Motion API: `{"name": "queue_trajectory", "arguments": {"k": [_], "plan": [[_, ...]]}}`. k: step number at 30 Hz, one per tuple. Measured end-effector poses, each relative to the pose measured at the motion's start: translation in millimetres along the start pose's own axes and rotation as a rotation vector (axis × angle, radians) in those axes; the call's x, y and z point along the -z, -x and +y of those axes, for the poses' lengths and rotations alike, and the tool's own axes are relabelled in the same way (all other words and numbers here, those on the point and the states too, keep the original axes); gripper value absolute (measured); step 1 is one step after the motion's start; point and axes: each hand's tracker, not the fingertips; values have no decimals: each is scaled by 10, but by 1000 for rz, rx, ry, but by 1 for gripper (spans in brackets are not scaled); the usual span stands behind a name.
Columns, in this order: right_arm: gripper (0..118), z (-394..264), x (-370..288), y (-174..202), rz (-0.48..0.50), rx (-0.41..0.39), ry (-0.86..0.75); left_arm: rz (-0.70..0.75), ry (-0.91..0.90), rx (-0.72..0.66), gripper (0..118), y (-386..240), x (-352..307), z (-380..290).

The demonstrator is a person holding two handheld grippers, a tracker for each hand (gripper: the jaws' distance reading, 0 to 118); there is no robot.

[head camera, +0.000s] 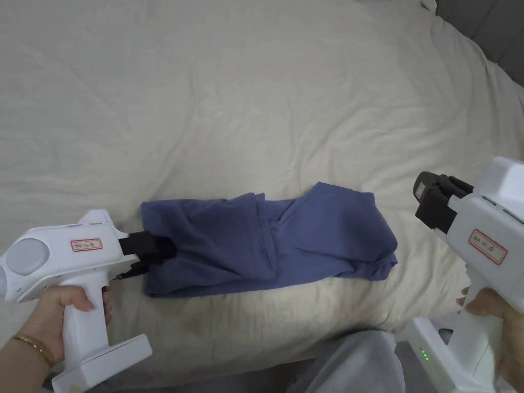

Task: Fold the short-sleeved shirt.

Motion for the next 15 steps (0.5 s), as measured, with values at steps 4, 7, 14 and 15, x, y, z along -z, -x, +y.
{"name": "queue_trajectory", "arguments": {"k": [4,7,14,15], "plan": [[2,-13,10,-3,7,-14,14,96,2,-40,12,-187,-109,38],[2,-9,22,19,15,-15,20,94,-36,-15,11,-300,-321,72],[2,41,45,128,60,-23,14,344,-156,88,11,-178,-1241,393],[2,45,50,143,69,-21,12,415,-185,121,11,-164,-1381,424]]}}
